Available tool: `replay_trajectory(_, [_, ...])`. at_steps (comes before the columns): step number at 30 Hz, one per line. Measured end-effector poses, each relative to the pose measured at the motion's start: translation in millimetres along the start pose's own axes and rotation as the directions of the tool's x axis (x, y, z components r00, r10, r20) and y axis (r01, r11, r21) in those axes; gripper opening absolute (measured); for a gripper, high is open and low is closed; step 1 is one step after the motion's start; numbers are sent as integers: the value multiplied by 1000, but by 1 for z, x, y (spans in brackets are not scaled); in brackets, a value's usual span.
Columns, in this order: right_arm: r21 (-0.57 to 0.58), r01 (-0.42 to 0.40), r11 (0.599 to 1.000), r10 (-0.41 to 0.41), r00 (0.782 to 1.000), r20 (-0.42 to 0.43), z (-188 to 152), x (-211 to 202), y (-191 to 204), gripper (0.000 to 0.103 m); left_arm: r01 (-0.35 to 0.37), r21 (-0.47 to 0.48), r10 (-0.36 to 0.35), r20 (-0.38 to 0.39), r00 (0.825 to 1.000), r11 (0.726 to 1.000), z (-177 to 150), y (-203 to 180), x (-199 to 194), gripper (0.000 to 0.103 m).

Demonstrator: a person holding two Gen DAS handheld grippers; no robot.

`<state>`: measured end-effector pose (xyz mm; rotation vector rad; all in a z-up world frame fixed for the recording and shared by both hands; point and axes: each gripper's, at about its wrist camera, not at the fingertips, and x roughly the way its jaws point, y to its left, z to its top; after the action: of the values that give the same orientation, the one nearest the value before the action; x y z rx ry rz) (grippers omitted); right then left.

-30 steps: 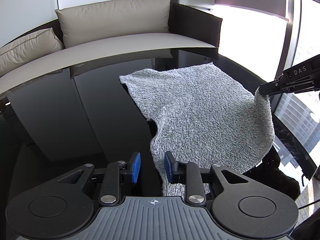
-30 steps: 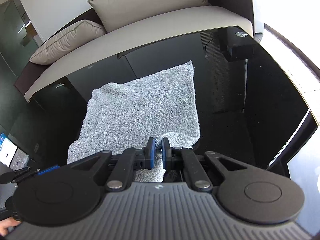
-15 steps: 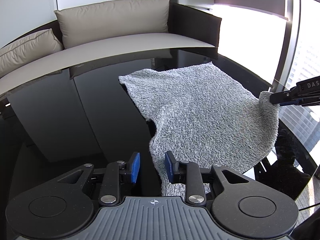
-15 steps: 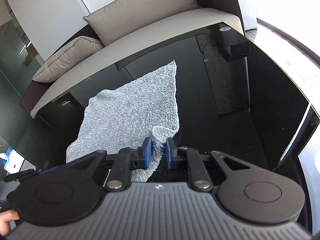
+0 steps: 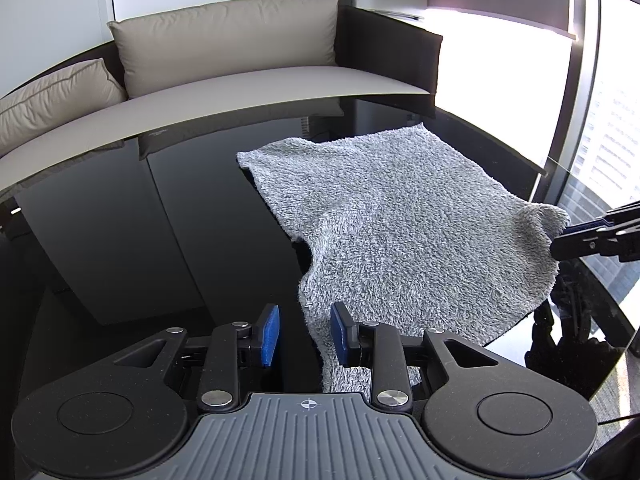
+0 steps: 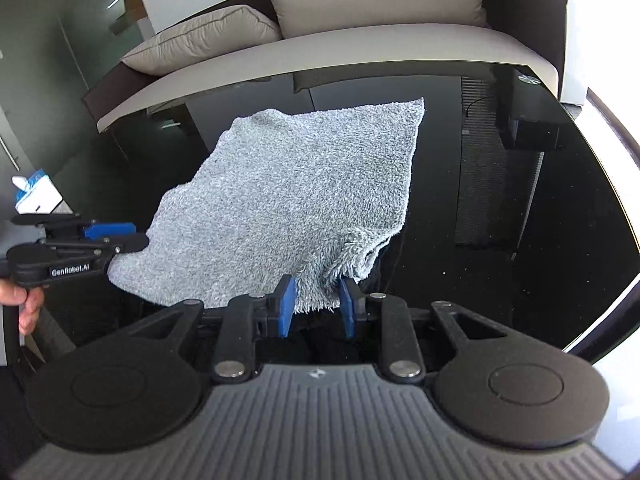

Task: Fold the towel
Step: 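Grasp the towel edge with the right gripper and lift it up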

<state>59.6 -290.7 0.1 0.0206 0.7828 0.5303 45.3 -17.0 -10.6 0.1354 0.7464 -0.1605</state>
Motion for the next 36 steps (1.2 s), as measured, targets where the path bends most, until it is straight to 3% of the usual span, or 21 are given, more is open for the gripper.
replay_trajectory(9, [-136, 106, 985, -111, 993, -31, -8, -6, -1, 26, 1, 0, -1, 1, 1000, 1000, -1, -1, 0, 26])
replay_trajectory(15, [-168, 109, 980, -112, 994, -10, -6, 2, -7, 26, -2, -1, 2, 0, 1000, 1000, -1, 0, 0, 28])
replay_trajectory(22, [-329, 144, 933, -144, 989, 27, -6, 2, -2, 26, -1, -2, 1, -1, 1000, 1000, 0, 0, 0, 29])
replay_trajectory(31, [-368, 89, 925, -87, 996, 22, 3, -3, -10, 26, -3, 4, 3, 0, 1000, 1000, 0, -1, 1, 30])
replay_trajectory(36, [-477, 55, 877, -51, 998, 21, -1, -1, -1, 26, -2, 0, 2, 0, 1000, 1000, 0, 0, 1, 30])
